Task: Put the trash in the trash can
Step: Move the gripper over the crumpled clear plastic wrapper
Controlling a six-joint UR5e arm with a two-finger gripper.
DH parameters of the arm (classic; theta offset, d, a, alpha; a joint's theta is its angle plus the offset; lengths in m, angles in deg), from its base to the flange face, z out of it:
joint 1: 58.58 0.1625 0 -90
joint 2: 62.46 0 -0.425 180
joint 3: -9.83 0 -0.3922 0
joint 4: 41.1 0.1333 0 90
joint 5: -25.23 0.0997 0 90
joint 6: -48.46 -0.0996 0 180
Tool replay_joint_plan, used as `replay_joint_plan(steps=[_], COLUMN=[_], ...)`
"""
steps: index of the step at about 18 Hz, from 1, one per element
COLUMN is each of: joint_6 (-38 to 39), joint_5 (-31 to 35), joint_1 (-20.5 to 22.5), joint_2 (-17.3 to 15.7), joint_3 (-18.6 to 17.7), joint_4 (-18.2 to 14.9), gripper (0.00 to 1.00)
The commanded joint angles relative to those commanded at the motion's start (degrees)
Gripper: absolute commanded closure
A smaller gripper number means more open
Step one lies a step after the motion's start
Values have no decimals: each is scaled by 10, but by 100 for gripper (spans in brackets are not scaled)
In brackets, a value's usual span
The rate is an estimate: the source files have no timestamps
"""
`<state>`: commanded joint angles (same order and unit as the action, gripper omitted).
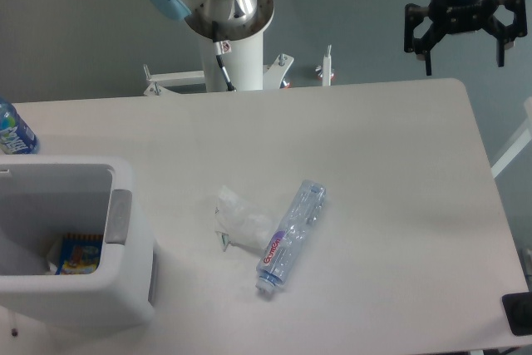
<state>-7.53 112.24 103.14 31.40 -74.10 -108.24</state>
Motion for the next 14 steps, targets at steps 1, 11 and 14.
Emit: replay_joint_plan(steps=[1, 11, 14], joint_6=[0, 9, 30], joint_5=[0, -2, -25], joint_1=[0, -20, -32], joint_2=[-1, -37, -55], joint_3=[-1, -71, -109], joint_4=[0, 0, 1], gripper=[0, 0, 0])
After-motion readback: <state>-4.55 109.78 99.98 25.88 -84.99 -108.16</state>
